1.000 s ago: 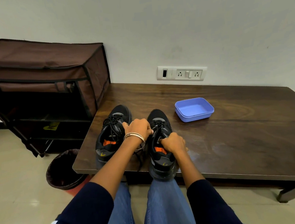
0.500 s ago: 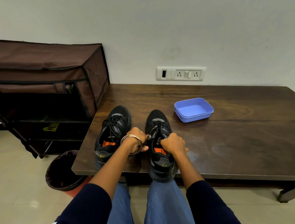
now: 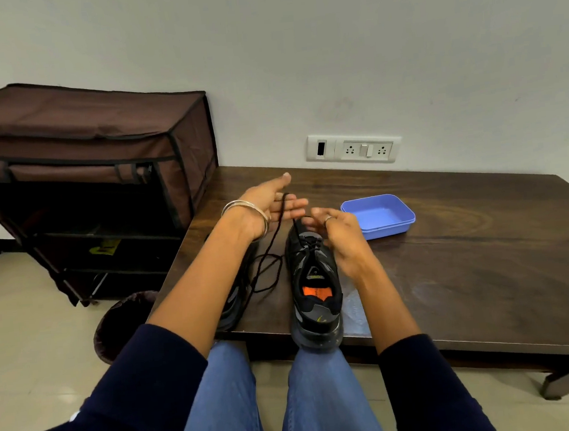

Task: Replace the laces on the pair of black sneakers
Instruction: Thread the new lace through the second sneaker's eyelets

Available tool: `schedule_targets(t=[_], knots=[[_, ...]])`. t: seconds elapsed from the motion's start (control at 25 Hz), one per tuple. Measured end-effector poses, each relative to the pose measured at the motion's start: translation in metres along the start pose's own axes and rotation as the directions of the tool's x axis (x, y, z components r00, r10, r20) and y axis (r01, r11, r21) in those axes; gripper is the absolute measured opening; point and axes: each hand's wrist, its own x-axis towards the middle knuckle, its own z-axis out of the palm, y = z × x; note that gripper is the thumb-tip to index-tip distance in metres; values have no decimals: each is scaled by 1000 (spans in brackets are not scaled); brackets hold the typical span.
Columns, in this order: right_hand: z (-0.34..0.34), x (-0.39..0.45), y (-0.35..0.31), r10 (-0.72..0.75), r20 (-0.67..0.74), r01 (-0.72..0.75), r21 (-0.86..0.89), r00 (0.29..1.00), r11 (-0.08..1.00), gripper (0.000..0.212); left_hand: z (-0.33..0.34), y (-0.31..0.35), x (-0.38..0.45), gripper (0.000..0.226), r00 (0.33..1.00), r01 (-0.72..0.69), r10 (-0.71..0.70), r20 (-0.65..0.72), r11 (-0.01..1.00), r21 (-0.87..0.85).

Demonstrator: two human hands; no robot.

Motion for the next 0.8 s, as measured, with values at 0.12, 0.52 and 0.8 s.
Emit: schedule_targets(t=[0.12, 0.52, 0.8], knots=[[11, -9, -16, 1, 198, -9, 43, 980, 999, 35, 11, 8, -1, 66, 989, 60, -29, 142, 974, -216], [-82, -4, -9, 80, -224, -64, 75, 971, 995, 16, -33, -26, 48, 75, 989, -134, 43, -139, 653, -746], [-78, 1, -11, -67, -283, 67, -10, 957, 998, 6, -24, -63, 46, 37, 963, 91, 7, -269, 932, 351]])
